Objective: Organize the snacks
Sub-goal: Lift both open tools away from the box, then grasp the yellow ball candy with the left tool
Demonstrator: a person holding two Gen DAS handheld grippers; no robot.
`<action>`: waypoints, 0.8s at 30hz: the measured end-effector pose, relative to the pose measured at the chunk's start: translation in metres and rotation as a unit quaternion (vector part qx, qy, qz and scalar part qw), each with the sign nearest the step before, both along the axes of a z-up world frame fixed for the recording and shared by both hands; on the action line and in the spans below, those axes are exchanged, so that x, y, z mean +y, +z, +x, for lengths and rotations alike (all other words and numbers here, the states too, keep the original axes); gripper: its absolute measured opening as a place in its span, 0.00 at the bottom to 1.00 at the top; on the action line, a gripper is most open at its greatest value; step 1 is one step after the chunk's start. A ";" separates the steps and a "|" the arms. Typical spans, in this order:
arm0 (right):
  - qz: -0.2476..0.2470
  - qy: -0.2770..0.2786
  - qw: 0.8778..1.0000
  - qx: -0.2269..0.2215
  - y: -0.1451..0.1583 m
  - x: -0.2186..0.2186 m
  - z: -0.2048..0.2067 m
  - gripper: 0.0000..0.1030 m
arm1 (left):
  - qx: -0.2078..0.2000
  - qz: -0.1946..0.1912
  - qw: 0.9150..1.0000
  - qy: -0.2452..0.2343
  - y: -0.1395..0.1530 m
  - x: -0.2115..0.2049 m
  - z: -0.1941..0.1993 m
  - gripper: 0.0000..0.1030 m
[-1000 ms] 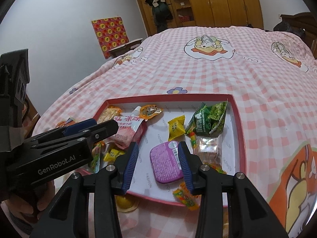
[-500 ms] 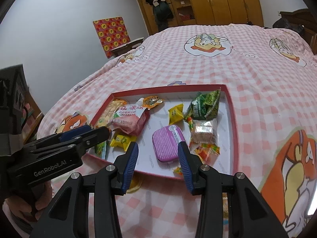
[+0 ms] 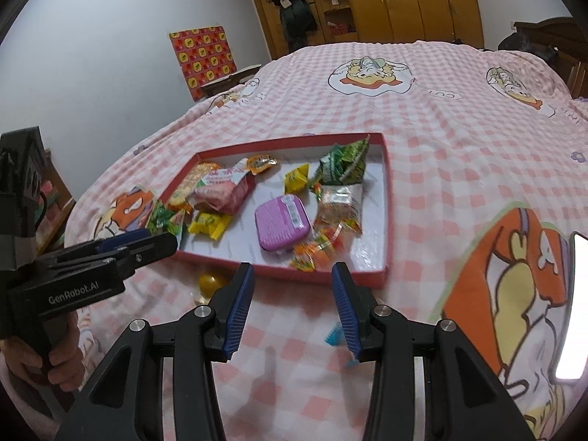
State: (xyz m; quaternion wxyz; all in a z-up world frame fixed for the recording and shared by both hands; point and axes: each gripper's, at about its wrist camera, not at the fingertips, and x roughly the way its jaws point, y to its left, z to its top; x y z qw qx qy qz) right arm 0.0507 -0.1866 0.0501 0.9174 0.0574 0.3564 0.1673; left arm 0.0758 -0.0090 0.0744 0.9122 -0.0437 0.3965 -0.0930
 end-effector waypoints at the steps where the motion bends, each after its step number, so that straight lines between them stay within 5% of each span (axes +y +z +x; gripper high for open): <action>1: -0.002 -0.001 1.000 0.001 -0.001 -0.002 -0.002 0.43 | 0.001 0.000 1.000 -0.001 -0.001 -0.001 -0.002 0.52; 17: -0.003 -0.040 0.999 0.010 -0.012 -0.035 -0.008 0.44 | 0.030 0.005 0.999 -0.018 -0.025 -0.020 -0.005 0.52; 20: -0.010 -0.045 0.999 0.008 -0.012 -0.037 -0.008 0.55 | 0.031 0.008 0.999 -0.018 -0.028 -0.022 -0.004 0.52; 24: -0.024 -0.056 0.998 0.007 -0.015 -0.039 -0.007 0.56 | 0.028 0.011 0.999 -0.011 -0.032 -0.025 -0.003 0.52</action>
